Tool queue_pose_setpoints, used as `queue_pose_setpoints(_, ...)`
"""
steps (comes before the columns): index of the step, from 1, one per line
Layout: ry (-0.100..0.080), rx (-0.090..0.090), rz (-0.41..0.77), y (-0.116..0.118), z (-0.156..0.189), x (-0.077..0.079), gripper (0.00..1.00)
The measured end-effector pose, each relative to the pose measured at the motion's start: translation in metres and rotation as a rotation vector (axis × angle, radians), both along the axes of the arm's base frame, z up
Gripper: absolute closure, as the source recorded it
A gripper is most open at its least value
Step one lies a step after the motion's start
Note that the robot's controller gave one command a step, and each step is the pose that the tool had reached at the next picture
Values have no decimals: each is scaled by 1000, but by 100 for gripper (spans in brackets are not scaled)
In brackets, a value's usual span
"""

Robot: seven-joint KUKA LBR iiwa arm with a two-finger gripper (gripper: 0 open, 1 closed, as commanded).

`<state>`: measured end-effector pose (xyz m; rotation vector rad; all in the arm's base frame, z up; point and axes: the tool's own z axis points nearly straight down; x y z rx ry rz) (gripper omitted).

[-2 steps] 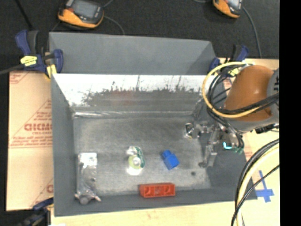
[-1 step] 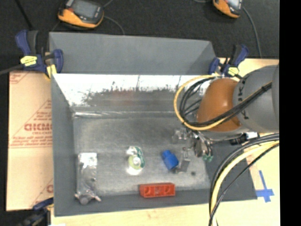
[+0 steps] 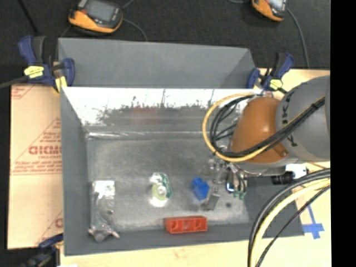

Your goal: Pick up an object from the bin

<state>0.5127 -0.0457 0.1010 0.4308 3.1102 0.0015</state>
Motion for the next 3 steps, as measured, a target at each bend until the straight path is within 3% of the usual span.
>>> queue_pose_setpoints(1,-4,-1,-25,-5,12,1,0)
queue_pose_setpoints(2,3,0,-264,1,-32,-3,0)
queue_pose_setpoints(3,2,-1,-258,0,-32,-2,0)
